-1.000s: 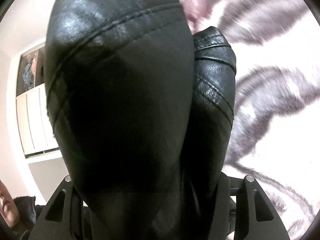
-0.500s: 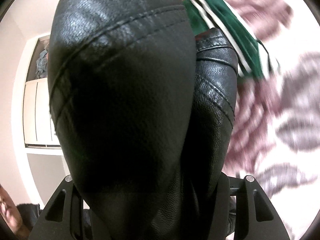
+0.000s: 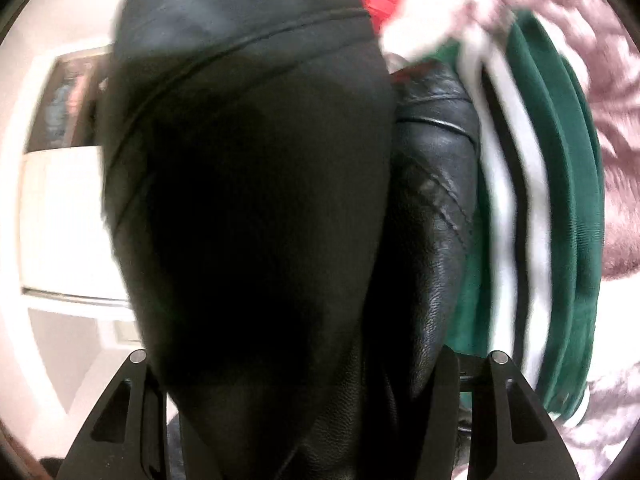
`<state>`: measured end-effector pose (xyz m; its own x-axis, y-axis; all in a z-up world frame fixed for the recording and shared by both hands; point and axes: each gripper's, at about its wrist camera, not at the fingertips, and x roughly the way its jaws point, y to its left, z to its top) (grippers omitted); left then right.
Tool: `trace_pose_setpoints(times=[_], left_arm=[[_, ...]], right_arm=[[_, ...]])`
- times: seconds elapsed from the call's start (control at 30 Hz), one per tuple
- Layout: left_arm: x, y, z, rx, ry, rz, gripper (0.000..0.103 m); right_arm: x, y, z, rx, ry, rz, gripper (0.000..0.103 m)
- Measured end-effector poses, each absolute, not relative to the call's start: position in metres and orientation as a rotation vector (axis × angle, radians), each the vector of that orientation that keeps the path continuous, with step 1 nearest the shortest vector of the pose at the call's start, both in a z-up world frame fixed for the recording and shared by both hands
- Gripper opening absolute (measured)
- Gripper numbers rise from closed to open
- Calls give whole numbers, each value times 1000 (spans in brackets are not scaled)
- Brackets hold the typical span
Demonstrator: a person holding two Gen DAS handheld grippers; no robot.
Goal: Fold large clothes
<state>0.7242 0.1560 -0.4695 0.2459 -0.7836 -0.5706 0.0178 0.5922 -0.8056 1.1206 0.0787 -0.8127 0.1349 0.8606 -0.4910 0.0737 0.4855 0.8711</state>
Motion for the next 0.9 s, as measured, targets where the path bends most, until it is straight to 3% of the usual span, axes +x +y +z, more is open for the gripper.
trace_pose_setpoints(times=[0.17, 0.3, 0.33, 0.4, 0.5, 0.57, 0.67, 0.73, 0.9], left_arm=[[721, 155, -485, -791, 1257, -622, 61], [723, 155, -467, -714, 1365, -477, 69], [724, 156, -458, -669, 1384, -414, 75], [718, 160, -439, -586, 1344, -343, 75], [701, 164, -405, -464, 1235, -251, 102], [686, 158, -381, -384, 1167, -200, 103], [663, 142, -351, -230, 1086, -119, 103], [643, 123, -334, -141, 1062, -86, 103], [618, 94, -316, -38, 1038, -81, 103]], right_arm=[[1120, 75, -856, 943, 1349, 651, 62], [1124, 78, -840, 858, 1388, 575, 71], [1123, 78, -834, 821, 1390, 540, 78], [1119, 78, -818, 710, 1382, 443, 82], [1107, 82, -794, 505, 1327, 301, 86], [1096, 89, -784, 375, 1290, 194, 103], [1064, 105, -757, 187, 1209, 7, 103], [1029, 114, -707, 59, 1156, -111, 103], [959, 129, -640, -13, 1053, -249, 103]])
